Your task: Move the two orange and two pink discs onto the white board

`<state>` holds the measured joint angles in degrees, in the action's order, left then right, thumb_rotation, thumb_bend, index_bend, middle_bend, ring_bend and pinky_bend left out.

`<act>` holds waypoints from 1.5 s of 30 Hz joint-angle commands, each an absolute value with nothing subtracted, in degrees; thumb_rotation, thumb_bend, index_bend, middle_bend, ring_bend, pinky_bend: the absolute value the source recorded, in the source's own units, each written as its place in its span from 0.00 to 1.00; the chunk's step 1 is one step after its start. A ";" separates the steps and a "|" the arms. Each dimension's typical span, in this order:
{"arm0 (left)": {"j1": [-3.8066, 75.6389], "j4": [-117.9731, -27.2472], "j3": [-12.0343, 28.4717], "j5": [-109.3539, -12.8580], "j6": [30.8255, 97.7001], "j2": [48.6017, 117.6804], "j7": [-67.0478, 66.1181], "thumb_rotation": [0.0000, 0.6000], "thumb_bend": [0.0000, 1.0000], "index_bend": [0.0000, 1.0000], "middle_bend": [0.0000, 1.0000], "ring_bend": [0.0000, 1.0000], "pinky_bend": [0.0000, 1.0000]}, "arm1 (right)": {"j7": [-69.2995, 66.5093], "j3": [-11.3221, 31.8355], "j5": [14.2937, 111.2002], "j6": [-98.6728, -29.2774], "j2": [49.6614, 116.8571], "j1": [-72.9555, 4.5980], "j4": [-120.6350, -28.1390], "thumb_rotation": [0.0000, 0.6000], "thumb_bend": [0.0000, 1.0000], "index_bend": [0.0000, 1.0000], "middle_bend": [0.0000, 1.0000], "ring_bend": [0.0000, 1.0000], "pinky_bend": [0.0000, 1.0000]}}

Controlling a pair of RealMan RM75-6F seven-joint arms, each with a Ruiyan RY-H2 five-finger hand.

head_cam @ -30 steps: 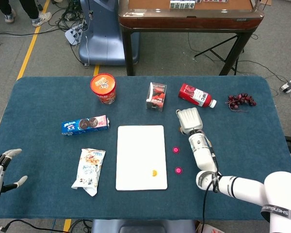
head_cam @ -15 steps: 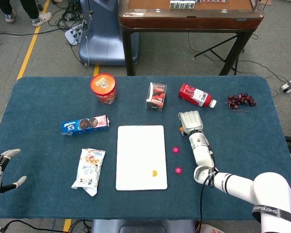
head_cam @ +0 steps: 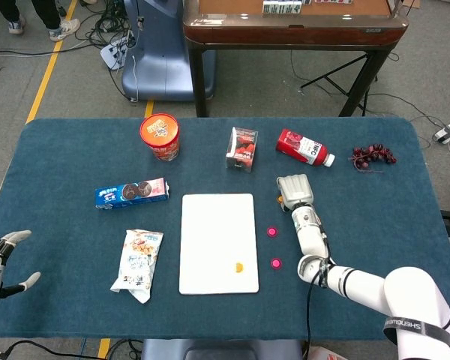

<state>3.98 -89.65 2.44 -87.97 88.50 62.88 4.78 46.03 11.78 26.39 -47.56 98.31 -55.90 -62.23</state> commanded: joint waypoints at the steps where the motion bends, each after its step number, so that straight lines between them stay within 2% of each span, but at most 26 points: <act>1: 3.96 -89.65 2.44 -87.98 88.54 62.87 4.74 1.00 0.07 0.28 0.26 0.31 0.53 | 45.84 11.72 26.15 -47.11 98.57 -55.96 -61.74 1.00 0.27 0.38 1.00 1.00 1.00; 19: 4.01 -89.67 2.39 -88.10 88.39 62.96 4.46 1.00 0.07 0.28 0.26 0.31 0.53 | 45.69 11.03 26.81 -47.85 97.79 -55.95 -63.73 1.00 0.27 0.41 1.00 1.00 1.00; 45: 3.99 -89.76 2.24 -88.33 88.36 62.86 4.53 1.00 0.07 0.28 0.26 0.31 0.53 | 46.73 10.78 25.66 -47.81 98.55 -56.10 -61.68 1.00 0.27 0.43 1.00 1.00 1.00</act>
